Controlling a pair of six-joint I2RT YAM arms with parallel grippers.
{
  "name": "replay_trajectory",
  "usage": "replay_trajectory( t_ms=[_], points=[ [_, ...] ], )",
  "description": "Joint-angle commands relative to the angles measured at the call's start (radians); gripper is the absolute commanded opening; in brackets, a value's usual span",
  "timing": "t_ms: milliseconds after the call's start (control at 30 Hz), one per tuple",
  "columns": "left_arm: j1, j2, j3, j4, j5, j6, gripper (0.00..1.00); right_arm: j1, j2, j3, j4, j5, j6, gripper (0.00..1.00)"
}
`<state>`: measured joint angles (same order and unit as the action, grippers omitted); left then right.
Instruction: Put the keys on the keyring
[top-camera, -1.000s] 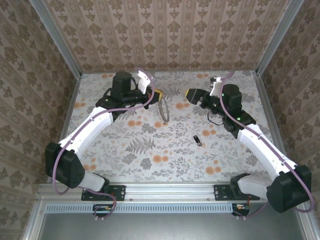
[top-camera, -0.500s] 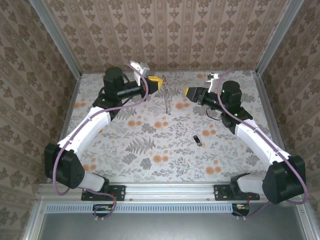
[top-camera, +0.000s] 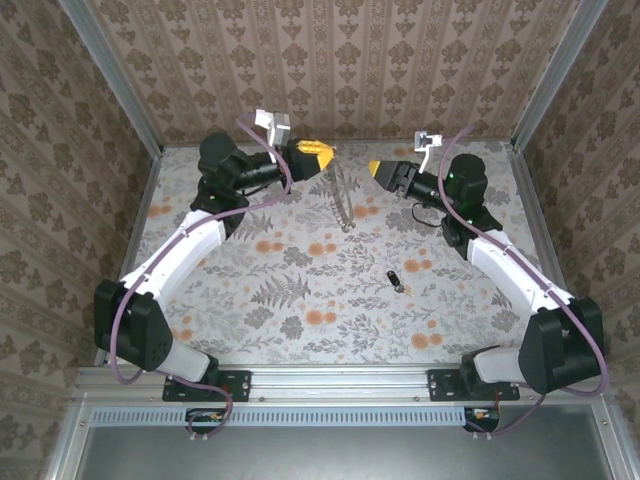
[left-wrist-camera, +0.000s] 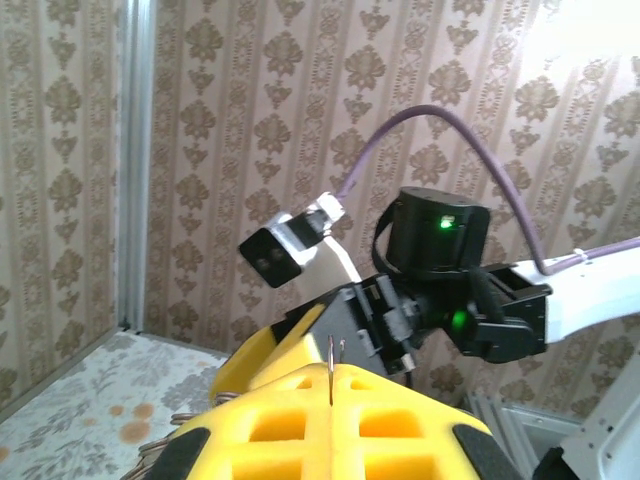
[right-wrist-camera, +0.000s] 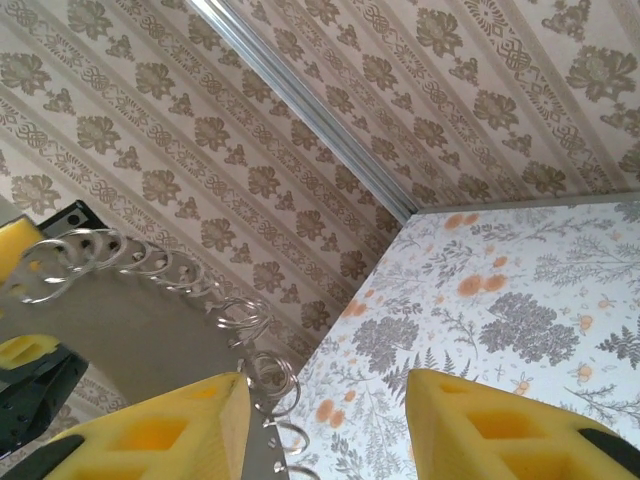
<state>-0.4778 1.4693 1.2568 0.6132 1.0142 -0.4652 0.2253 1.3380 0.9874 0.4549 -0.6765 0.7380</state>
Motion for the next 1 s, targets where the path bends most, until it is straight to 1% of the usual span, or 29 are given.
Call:
replay_trajectory(
  t_ms=[0, 233, 333, 433, 533, 600, 733, 833, 967],
  points=[
    [-0.013, -0.007, 0.053, 0.094, 0.051, -0.035, 0.0, -0.003, 0.007, 0.033, 0.056, -0.033, 0.02, 0.46],
    [-0.021, -0.016, 0.058, 0.105, 0.049, -0.043, 0.0, -0.006, 0.002, 0.021, 0.028, -0.021, 0.014, 0.46],
    [-0.021, -0.034, 0.048, 0.099, 0.036, -0.034, 0.0, -0.009, -0.009, 0.015, -0.031, 0.007, 0.003, 0.48],
    [-0.021, -0.055, 0.036, 0.071, 0.019, -0.016, 0.0, -0.011, -0.023, 0.016, -0.142, 0.053, -0.024, 0.52],
    [-0.022, -0.08, 0.013, 0.021, -0.012, 0.029, 0.0, -0.012, -0.026, 0.02, -0.281, 0.106, -0.055, 0.53],
    [-0.022, -0.092, -0.005, 0.004, -0.034, 0.047, 0.0, -0.013, -0.024, 0.022, -0.407, 0.163, -0.081, 0.54],
    [-0.022, -0.108, -0.045, -0.016, -0.074, 0.077, 0.0, -0.013, -0.011, -0.008, -0.591, 0.263, -0.117, 0.54],
    [-0.023, -0.117, -0.078, -0.024, -0.105, 0.089, 0.0, -0.013, 0.008, -0.053, -0.696, 0.34, -0.13, 0.53],
    [-0.021, -0.133, -0.12, -0.029, -0.132, 0.103, 0.0, -0.013, 0.036, -0.131, -0.764, 0.398, -0.122, 0.51]
  ],
)
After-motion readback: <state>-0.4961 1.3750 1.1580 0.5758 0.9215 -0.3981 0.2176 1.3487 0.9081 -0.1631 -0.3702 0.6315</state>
